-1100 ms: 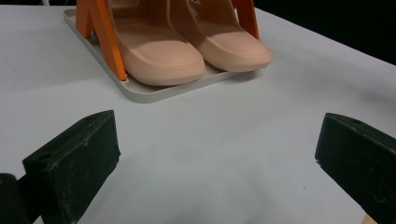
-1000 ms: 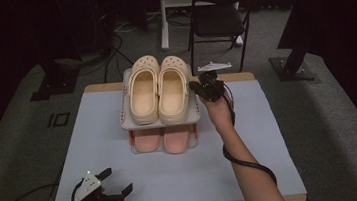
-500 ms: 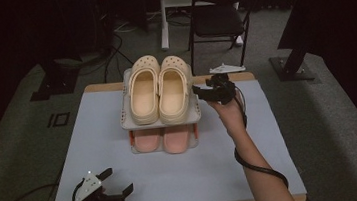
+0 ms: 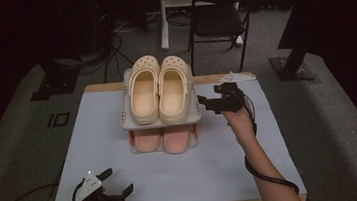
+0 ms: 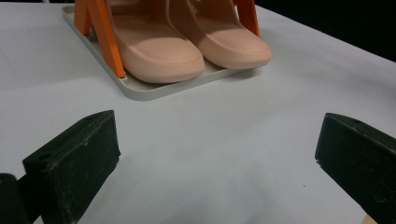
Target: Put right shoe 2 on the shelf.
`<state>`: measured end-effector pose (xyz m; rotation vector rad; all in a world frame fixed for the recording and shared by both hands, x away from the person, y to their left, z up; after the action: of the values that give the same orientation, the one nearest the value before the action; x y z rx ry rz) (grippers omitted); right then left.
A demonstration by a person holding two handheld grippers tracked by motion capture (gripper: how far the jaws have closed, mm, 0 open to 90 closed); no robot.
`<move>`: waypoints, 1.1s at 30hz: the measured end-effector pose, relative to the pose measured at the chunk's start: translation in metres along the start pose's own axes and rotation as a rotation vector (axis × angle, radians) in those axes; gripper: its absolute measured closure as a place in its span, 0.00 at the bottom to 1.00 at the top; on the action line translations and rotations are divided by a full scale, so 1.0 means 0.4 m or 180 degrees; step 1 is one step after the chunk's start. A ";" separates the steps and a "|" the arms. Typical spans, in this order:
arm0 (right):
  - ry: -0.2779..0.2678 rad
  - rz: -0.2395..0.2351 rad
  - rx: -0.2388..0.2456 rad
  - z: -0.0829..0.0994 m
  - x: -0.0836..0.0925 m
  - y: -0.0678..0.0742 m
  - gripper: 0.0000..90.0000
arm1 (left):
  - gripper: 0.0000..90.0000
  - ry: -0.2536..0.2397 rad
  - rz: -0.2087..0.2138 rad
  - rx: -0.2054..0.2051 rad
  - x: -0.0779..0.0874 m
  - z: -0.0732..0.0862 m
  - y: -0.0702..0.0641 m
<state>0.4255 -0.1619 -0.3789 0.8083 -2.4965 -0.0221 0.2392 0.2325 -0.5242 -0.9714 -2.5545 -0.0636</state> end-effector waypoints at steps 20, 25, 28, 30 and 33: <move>-0.0073 -0.0063 -0.0068 0.116 0.057 -0.032 0.23 | 0.00 0.0011 0.0000 0.0002 -0.001 0.002 0.002; -0.0075 -0.0042 -0.0090 0.158 0.073 -0.048 0.21 | 0.00 0.0012 -0.0009 0.0007 -0.001 0.003 0.002; -0.0095 -0.0050 -0.0132 0.187 0.084 -0.060 0.21 | 0.00 0.0011 -0.0011 0.0004 -0.001 0.003 0.003; -0.0098 -0.0045 -0.0179 0.208 0.091 -0.069 0.21 | 0.00 0.0009 -0.0007 0.0007 -0.002 0.003 0.003; -0.0060 -0.0020 -0.0153 0.233 0.098 -0.077 0.20 | 0.00 0.0013 -0.0009 0.0008 -0.003 0.003 0.001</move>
<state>0.3708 -0.2218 -0.4468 0.7997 -2.5012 -0.0922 0.2398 0.2325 -0.5256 -0.9657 -2.5516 -0.0631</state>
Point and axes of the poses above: each handheld gripper's, and its own axes: x roughly backward along the jaws, z roughly out of its underside, y roughly to its left, the point moved 3 cm from there along -x, roughly forward along the jaws, and after that the axes turned 3 degrees about -x, right-handed, at the moved point
